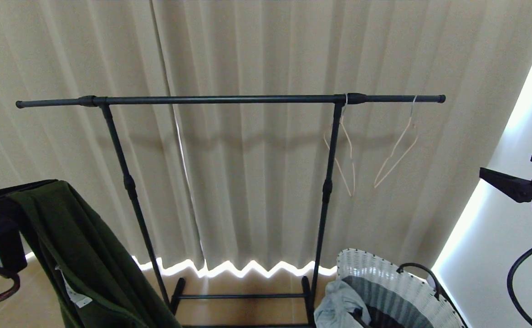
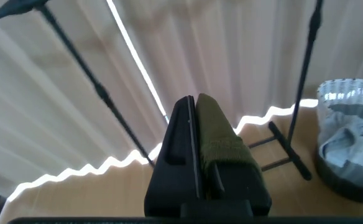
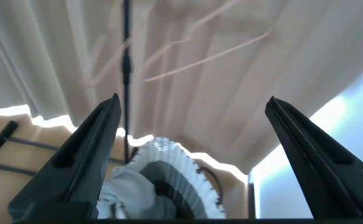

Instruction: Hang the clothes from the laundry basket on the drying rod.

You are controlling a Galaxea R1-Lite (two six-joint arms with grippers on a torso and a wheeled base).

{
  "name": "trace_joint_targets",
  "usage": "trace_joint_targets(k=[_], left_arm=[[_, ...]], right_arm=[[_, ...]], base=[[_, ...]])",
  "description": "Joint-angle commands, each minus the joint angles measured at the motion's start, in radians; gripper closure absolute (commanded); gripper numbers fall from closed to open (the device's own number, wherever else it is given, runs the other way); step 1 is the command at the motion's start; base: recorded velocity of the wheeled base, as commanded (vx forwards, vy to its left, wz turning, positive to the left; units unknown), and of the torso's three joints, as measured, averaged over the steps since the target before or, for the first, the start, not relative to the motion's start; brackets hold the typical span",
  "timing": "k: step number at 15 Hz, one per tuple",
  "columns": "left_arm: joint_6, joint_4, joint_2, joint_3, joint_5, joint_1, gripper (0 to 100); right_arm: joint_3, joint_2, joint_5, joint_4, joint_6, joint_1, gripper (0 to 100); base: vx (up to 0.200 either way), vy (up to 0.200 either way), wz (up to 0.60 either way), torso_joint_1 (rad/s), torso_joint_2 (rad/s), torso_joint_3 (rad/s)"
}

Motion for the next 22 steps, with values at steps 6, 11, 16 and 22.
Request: trace_joint_targets(k=[6, 11, 16, 22], left_arm=[[-0.002, 0.004, 0.003, 0.005, 0.001, 0.000, 100], [-0.002, 0.004, 0.008, 0.011, 0.002, 0.000, 100], [-0.003, 0.004, 0.008, 0.013, 0.002, 0.008, 100], [0.003, -0.007, -0.003, 0.061, 0.004, 0.006, 100]], right_arm=[[0.004, -0.002, 0.001, -0.001, -0.001, -0.013, 0], [0.003, -0.002, 0.001, -0.001, -0.001, -0.013, 0], [0.003, 0.003, 0.001, -0.001, -0.001, -0.013, 0], [0.004, 0.009, -0.035, 0.001, -0.001, -0.013, 0]], base=[[0.000, 0.000, 0.00, 0.000, 0.00, 0.000], [0.200, 0.000, 0.00, 0.000, 0.00, 0.000], [0.200, 0.000, 0.00, 0.005, 0.01, 0.004], [0.100, 0.000, 0.00, 0.003, 0.00, 0.001]])
